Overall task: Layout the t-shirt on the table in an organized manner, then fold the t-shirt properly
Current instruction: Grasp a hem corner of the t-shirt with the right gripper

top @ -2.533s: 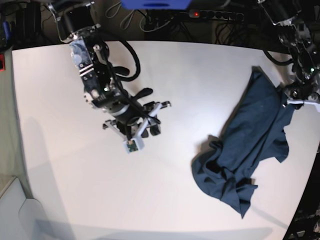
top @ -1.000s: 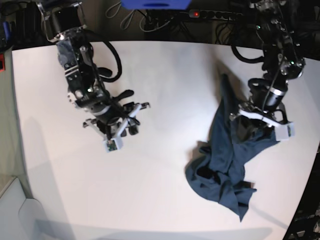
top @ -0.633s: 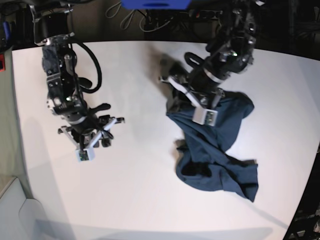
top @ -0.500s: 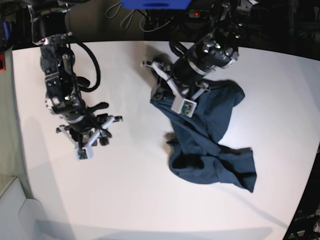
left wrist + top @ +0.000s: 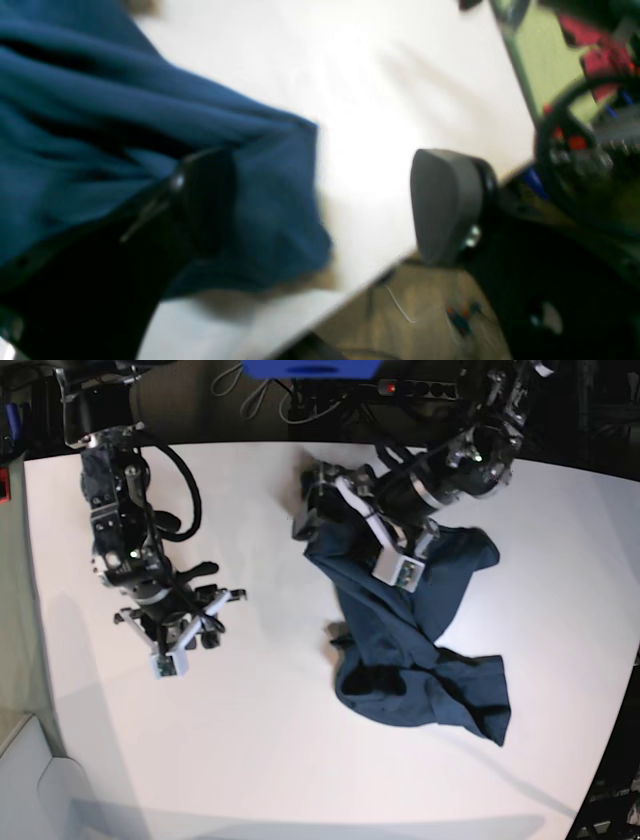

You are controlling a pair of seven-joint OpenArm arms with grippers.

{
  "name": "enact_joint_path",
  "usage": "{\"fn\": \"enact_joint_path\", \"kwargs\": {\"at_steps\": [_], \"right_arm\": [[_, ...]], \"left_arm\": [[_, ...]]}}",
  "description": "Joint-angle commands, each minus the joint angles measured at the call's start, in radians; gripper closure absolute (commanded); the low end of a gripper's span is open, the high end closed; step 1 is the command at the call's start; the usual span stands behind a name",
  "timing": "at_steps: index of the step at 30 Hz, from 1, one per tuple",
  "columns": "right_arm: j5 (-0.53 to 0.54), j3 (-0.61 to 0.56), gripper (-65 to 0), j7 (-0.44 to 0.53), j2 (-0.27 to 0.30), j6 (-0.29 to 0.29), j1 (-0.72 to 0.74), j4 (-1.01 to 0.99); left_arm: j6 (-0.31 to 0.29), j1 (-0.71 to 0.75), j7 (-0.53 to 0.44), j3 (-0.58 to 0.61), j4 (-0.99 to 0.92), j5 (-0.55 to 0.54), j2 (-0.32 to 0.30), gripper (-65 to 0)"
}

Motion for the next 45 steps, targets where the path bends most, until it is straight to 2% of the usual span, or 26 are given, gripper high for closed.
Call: {"fn": "enact_joint_path", "kwargs": {"at_steps": [1,4,10,13,20,29,37,43,45], "right_arm": [[0.003,0.005,-21.7,0.022,0.004,0.002,0.016,0.016],[0.006,0.0,-21.7,0.027,-0.001,0.002,0.016,0.013],[0.006,-0.004,-21.8,0.019,-0.073,0.004,0.065,-0.017],[0.006,-0.027,-22.3,0.021,-0.11,0.004,0.115,-0.099],[0.006,-0.136,-32.7,0.037,-0.188,0.004,0.223,-0.241],[0.006,-0.207,-33.5,0.16,-0.278,0.004,0.323,-0.475],[0.006,-0.258,-33.4,0.28,-0.314,0.004,0.334,-0.611],[0.006,-0.258,-33.4,0.28,-0.314,0.004,0.329,-0.568],[0.006,-0.254,-33.4,0.248,-0.3,0.004,0.311,-0.519]], "left_arm": [[0.002,-0.007,-0.021,-0.04,0.021,-0.008,0.0,-53.2],[0.003,-0.012,-0.021,-0.13,0.003,-0.005,0.014,-53.2],[0.003,-0.073,-0.019,-0.254,-0.195,0.001,0.045,-53.2],[0.003,-0.106,-0.021,-0.265,-0.306,0.001,0.045,-53.2],[0.003,-0.112,-0.021,-0.262,-0.399,0.003,0.04,-53.2],[0.003,-0.055,-0.021,-0.264,-0.385,0.003,0.025,-53.2],[0.003,-0.038,-0.021,-0.264,-0.385,0.003,0.025,-53.2],[0.003,-0.038,-0.021,-0.264,-0.385,0.003,0.025,-53.2],[0.003,-0.038,-0.021,-0.264,-0.385,0.003,0.023,-53.2]]}}
